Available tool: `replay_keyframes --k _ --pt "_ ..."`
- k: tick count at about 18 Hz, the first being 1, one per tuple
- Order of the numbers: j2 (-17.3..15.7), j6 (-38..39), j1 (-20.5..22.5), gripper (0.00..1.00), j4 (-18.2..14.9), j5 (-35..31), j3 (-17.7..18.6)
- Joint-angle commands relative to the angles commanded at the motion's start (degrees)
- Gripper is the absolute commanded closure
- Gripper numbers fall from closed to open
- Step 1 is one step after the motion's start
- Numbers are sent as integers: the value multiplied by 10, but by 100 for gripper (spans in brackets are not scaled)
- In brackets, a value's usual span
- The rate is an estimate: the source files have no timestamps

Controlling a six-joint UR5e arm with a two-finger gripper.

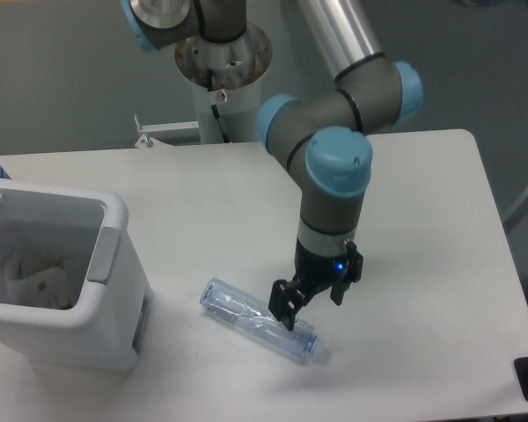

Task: Place the trash in the trash can
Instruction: 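Move the gripper up and over to the clear plastic bottle, then lower the gripper onto the bottle's cap end and close it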

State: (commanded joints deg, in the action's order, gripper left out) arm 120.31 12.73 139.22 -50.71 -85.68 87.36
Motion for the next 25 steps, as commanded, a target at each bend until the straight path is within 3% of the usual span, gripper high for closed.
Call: replay_keyframes --k 7,12,17,21,25 --pt "51 78 -6 0 3 -51 -39" --pt "75 98 -12 0 4 -71 -47" --pt "113 128 -19 1 0 -94 -84" --pt "124 136 -29 7 0 -113 -83" --pt "126 144 -29 32 -1 -113 -83"
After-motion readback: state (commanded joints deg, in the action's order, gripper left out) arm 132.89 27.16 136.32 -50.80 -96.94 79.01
